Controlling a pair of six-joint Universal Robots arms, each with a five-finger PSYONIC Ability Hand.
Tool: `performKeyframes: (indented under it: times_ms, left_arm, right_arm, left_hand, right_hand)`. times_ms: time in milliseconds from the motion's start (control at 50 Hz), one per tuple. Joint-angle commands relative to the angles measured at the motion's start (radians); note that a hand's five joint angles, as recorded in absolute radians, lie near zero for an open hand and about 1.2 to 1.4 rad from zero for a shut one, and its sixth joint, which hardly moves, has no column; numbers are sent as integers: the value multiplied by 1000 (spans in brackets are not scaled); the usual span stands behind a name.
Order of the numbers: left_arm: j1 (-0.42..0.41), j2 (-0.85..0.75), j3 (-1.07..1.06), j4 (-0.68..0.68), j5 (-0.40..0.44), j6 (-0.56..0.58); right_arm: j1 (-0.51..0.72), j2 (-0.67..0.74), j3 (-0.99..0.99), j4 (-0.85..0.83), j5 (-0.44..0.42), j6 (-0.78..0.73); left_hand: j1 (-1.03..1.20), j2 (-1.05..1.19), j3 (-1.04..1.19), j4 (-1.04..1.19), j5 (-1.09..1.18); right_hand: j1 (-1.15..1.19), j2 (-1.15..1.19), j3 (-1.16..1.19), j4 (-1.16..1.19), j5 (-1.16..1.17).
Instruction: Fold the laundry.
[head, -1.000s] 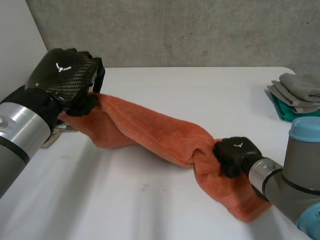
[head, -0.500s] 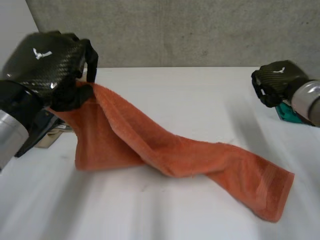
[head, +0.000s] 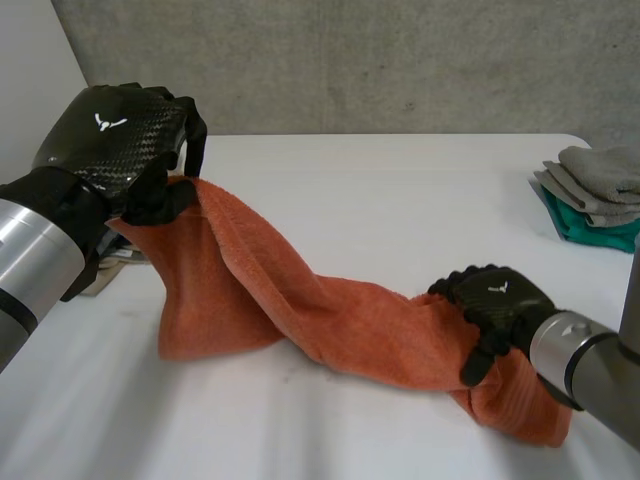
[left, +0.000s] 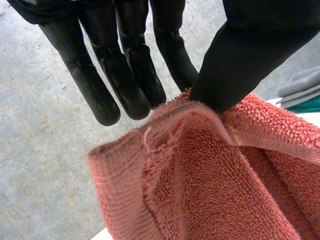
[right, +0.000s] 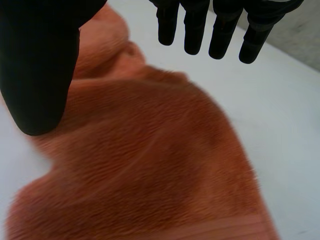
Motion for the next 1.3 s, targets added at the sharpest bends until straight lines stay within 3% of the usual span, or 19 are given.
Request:
performKeyframes:
  times_ms: [20,100,180,320,400,480,560,700,720,760,780,860,900,1000,1040,1160,1300]
  left_arm:
    - [-1,3,-1,-2,0,-2]
    - [-1,14,0,-4,-2,-2]
    - [-5,51,0,-8,-3,-2]
    - [-8,132,6,-39,-2,-5]
    - [-8,158,3,-42,-2,-28]
    - [-8,149,-6,-43,-2,-45]
    - [-10,129,-18,-43,-2,-49]
    - [-13,71,-26,-48,0,-78]
    - [-13,66,-26,-48,1,-80]
    - [-16,51,-26,-48,1,-81]
    - [-17,46,-26,-48,1,-81]
    - [-22,35,-20,-46,1,-80]
    - [-24,35,-11,-46,0,-80]
    - [-24,40,6,-46,-2,-78]
    - [-22,41,12,-46,-2,-78]
    - [-22,40,22,-46,-2,-80]
    - [-24,37,28,-42,-2,-86]
  right_arm:
    - [-3,22,33,-88,-9,-2]
    - [-5,28,25,-99,-15,-5]
    - [-23,12,1,-91,-15,-29]
    - [-100,-195,-119,-32,-15,-209]
    - [-101,-188,-232,-16,-18,-229]
    - [-54,-29,-372,-24,-24,-214]
    - [66,227,-570,-97,-13,-221]
    - [83,516,-705,-271,-20,-240]
    - [84,562,-714,-307,-10,-241]
    - [86,587,-713,-340,-10,-243]
    - [86,587,-711,-354,-7,-241]
    - [90,529,-688,-364,37,-218]
    - [84,446,-627,-357,91,-195]
    - [75,216,-438,-288,128,-114]
    - [72,95,-328,-164,118,-56]
    - [67,-7,-141,37,54,118]
    - [70,-2,50,-126,-75,222]
  left_hand:
    - [248,199,203,199,257]
    - [248,199,203,199,257]
    - [248,199,203,199,257]
    - [248,199,203,199,257]
    - [248,199,203,199,257]
    - [248,199,203,199,257]
    - [248,199,203,199,257]
    - [248,199,203,199,257]
    - [248,199,203,199,257]
    - [248,199,203,199,257]
    - [248,199,203,199,257]
    - [248,199,203,199,257]
    - [248,199,203,199,257]
    - [248,199,203,199,257]
    - [248,199,203,199,257]
    - [248,199,203,199,257]
    - [248,199,203,199,257]
  right_hand:
    - [296,318,319,322,338]
    - [1110,1131,1133,1136,1151]
    - [1112,1134,1136,1139,1154]
    - [1112,1134,1136,1139,1154]
    - [1112,1134,1136,1139,1154]
    - [1112,1134,1136,1139,1154]
    - [1112,1134,1136,1139,1154]
    - [1104,1126,1128,1131,1146]
    - [520,542,544,547,562]
    - [32,54,56,59,74]
    - [-98,-76,-74,-72,-56]
    - [-110,-88,-86,-83,-68]
    - [-110,-88,-86,-83,-68]
    - [-110,-88,-86,-83,-68]
    - [-62,-40,-38,-35,-20]
    - [71,93,95,97,113]
    - [130,152,153,156,172]
